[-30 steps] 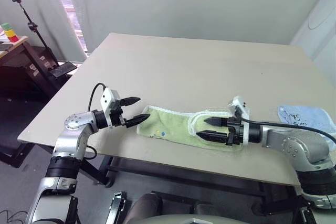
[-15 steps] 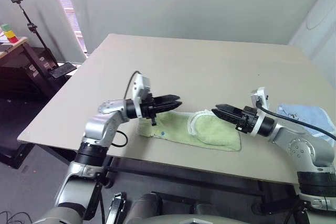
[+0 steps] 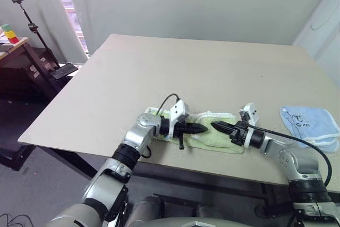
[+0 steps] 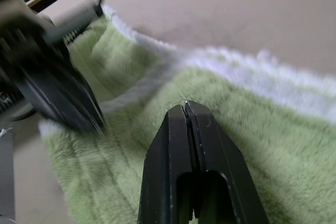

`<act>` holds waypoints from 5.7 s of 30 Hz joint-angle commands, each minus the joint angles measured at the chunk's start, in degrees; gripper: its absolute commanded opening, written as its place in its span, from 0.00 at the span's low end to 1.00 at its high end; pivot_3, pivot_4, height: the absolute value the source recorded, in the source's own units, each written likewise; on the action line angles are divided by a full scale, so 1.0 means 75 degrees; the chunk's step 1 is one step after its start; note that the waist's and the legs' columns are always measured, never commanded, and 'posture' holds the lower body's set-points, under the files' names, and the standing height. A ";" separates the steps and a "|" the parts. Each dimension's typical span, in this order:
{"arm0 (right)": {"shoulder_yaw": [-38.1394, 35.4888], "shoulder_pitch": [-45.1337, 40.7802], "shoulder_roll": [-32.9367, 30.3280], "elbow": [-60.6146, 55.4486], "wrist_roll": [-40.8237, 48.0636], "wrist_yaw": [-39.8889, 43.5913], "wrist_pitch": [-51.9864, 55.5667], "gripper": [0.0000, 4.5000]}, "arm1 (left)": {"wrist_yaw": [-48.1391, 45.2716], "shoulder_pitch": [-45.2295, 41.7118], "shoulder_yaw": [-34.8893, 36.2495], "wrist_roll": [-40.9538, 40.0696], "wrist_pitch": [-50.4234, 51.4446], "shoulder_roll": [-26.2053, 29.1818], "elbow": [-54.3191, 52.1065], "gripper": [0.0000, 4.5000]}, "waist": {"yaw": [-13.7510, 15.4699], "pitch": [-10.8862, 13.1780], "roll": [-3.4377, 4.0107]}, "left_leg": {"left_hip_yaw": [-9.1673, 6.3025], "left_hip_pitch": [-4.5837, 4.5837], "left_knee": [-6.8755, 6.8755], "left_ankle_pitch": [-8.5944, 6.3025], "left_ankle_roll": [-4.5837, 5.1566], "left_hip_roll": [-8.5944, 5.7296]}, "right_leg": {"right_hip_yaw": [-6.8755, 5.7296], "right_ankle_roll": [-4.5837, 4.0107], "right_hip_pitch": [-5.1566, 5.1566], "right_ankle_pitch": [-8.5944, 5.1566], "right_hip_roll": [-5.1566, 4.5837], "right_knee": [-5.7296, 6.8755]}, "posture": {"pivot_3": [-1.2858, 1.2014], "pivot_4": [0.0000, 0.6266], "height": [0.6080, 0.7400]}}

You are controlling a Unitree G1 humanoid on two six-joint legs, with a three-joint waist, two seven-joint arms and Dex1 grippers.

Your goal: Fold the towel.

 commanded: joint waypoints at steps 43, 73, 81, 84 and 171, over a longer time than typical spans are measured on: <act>-0.0040 -0.1614 0.0991 -0.0955 0.1923 -0.0647 0.2483 0.00 | 0.4541 0.2646 0.7621 -0.5415 1.1980 0.2817 -0.6503 0.98 | -0.0357 -0.0004 0.0010 | -0.0017 0.0019 -0.0008 -0.0013 -0.0024 0.0007 | 0.0016 -0.0011 -0.0007 -0.0001 0.0021 0.0031 | 0.52 0.00 1.00; -0.0277 -0.1623 0.0892 -0.0829 0.1750 -0.1075 0.2426 0.00 | 1.2045 0.2943 0.7259 -1.1167 1.0873 0.0680 -0.4296 0.98 | -0.0139 -0.0032 0.0038 | -0.0005 0.0031 0.0004 -0.0007 -0.0036 -0.0001 | 0.0029 -0.0049 0.0011 -0.0006 0.0009 0.0014 | 0.52 0.00 1.00; -0.0289 -0.1501 0.0852 -0.0897 0.1698 -0.1205 0.2352 0.00 | 1.2848 0.3522 0.5448 -1.3408 0.9676 0.1832 -0.4361 0.98 | -0.0169 -0.0032 0.0040 | -0.0005 0.0027 -0.0013 -0.0008 -0.0035 -0.0001 | 0.0032 -0.0050 0.0007 -0.0007 0.0006 -0.0009 | 0.52 0.00 1.00; -0.0302 -0.1483 0.0870 -0.0898 0.1695 -0.1264 0.2319 0.00 | 1.2962 0.3547 0.5033 -1.3622 0.9104 0.2004 -0.4365 0.98 | -0.0165 -0.0032 0.0042 | -0.0004 0.0026 -0.0012 -0.0008 -0.0035 -0.0002 | 0.0032 -0.0052 0.0008 -0.0007 0.0004 -0.0011 | 0.52 0.00 1.00; -0.3486 0.1501 0.0044 -0.1578 0.1720 -0.2957 0.1185 0.00 | 0.1536 -0.1546 -0.0566 -0.2975 0.6993 -0.0058 -0.2109 0.39 | 0.0003 0.0000 0.0033 | 0.0026 -0.0033 -0.0115 0.0010 -0.0011 0.0002 | 0.0048 -0.0026 -0.0028 0.0008 -0.0001 -0.0098 | 0.52 0.00 1.00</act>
